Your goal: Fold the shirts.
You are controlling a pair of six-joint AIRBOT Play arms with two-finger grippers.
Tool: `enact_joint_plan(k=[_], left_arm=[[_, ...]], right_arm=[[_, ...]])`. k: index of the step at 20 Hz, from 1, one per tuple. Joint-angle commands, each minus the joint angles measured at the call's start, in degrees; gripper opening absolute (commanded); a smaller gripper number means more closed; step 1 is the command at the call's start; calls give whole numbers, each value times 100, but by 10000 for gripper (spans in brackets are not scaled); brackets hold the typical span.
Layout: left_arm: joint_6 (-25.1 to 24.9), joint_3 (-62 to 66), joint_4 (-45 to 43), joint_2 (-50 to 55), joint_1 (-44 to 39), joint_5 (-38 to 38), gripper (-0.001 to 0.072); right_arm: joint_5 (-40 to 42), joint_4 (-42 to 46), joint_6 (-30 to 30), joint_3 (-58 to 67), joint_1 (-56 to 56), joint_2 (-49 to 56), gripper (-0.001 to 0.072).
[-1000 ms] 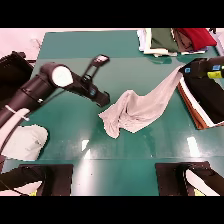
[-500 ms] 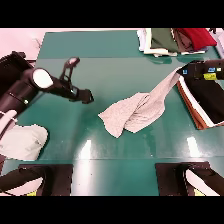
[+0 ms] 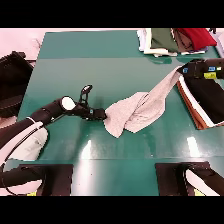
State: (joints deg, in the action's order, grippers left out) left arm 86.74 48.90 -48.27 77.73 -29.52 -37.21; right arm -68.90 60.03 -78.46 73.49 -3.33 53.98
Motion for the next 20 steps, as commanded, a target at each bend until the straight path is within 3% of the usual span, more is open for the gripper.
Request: enact_joint_plan(k=[1,2,4,5,9,14,20], left_arm=[[-22,-57,367,155,-142,555,525],[-20,-57,367,155,-142,555,472],[-17,-35,374,153,-138,527,124],[-20,15,343,127,-136,496,22],[-24,769,-46,-529,455,-48,22],[-22,2898,-1086,-2293,1707,-531,22],[-22,5827,-2208,-3042,1897,-1357,22]], right_arm=[[-20,-2,0,-2,4,-2,14],[-17,-2,0,-2,4,-2,14],[-20,-2,0,-2,4,-4,15],[-20,0,2,2,2,-4,14],[33,20,11,503,-9,-2,14],[-46,22,162,2116,-9,-4,14],[-474,564,153,3849,-9,-22,14]])
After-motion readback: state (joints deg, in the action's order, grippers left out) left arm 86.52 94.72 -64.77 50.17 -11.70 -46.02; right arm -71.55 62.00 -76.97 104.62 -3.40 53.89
